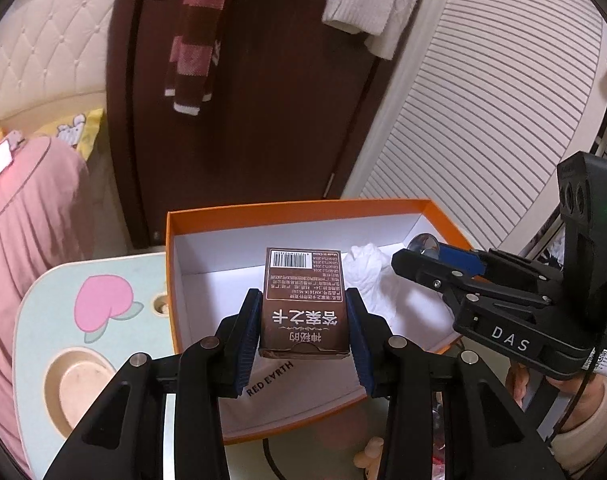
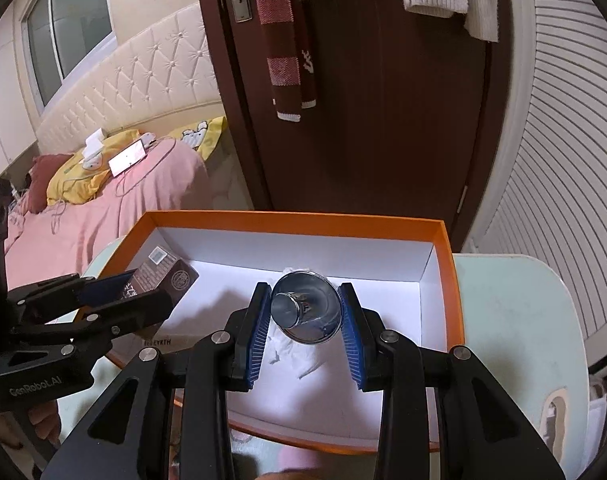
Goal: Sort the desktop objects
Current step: 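Lower the carton and metal item into the box and open both grippers, then grasp the pink heart with the left gripper while the right grasps the clear heart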
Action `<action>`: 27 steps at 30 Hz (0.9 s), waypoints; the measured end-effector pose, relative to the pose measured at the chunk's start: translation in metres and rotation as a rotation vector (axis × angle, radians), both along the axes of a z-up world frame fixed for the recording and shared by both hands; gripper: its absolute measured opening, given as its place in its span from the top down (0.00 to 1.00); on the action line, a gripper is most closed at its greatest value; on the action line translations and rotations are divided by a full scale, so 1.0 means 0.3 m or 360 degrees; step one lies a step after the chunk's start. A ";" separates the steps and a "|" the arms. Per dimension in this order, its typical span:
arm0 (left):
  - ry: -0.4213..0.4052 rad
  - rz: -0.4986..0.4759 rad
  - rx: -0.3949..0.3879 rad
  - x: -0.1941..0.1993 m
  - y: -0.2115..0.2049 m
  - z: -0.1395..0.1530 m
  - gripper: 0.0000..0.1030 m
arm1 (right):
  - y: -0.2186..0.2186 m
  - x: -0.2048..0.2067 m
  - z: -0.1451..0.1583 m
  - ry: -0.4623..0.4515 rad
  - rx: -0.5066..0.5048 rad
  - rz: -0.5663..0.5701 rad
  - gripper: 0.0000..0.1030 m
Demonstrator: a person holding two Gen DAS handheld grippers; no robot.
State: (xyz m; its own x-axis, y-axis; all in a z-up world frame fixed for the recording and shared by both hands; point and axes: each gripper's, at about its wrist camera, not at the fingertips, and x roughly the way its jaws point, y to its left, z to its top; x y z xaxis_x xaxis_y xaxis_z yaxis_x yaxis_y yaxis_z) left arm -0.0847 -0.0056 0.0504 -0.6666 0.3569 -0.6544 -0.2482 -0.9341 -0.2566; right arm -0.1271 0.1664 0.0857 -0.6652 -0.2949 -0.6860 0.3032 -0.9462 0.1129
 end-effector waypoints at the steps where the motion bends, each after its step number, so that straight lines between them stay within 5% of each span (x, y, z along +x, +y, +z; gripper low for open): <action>1: 0.0000 0.0006 0.0005 0.000 -0.001 0.001 0.61 | -0.003 0.000 0.002 0.0004 0.0000 0.0006 0.65; 3: 0.0003 0.0021 0.0021 0.002 -0.006 0.003 0.54 | -0.006 0.006 0.008 0.0025 -0.0001 0.0012 0.65; 8: 0.0099 0.0128 0.0057 0.043 -0.030 0.047 0.14 | -0.004 0.028 0.029 0.0057 -0.0014 0.0013 0.63; 16: 0.0165 0.0176 0.0062 0.135 -0.065 0.109 0.13 | 0.033 0.093 0.068 0.0073 -0.0065 -0.0024 0.63; 27: 0.0043 0.0122 -0.0032 0.332 -0.034 0.058 0.13 | 0.062 0.285 0.048 0.0027 0.0026 -0.0032 0.63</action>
